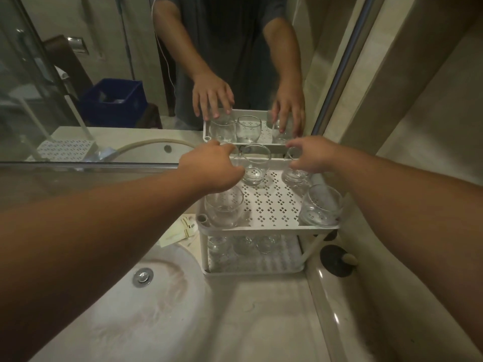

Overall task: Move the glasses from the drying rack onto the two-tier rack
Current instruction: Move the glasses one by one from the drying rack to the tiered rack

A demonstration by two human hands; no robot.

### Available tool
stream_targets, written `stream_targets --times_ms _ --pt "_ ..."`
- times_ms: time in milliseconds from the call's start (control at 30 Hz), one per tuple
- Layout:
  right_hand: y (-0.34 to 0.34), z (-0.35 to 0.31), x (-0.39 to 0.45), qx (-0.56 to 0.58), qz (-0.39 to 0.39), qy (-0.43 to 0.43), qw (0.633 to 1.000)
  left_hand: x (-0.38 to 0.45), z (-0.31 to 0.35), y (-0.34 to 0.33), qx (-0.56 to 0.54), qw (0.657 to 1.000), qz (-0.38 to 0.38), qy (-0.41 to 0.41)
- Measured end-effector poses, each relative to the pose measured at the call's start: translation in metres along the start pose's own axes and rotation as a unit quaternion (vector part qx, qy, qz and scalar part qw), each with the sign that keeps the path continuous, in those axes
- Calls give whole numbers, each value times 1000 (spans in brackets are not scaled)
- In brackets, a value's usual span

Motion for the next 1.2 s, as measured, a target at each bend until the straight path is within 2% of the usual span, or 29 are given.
stream_targets --times_ms 467,533,633,667,767,900,1000,1200 --pt "4 0 -6 4 -17 -6 1000 16 -8 -3 -88 995 -1 38" --pt "11 -10 -8 -3 6 9 1000 22 -9 -5 -106 993 -3 46" --pt "22 -40 -8 2 91 90 992 29 -11 -7 -126 990 -6 54" --pt "23 -52 -7 9 98 115 989 32 -13 -8 -130 990 -6 56" --pt "17 -79 2 10 57 150 987 37 -15 -12 -130 990 -2 49" --pt "2 -91 13 11 9 137 990 44 -20 -15 -128 991 17 44" --pt "-2 -93 15 28 18 127 991 48 -21 -16 -116 992 28 42" --pt "-3 -90 15 -31 6 102 994 49 -17 -18 -96 994 51 28"
Point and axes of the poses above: each hand's wrist, its own x-axis towards the middle knuckle, its own y-axis out of the back of the hand, z = x × y, the point moved 3 cm from there along x, towards the middle knuckle, and after that the axes turned 6 degrees about y, right-handed, at the moved point
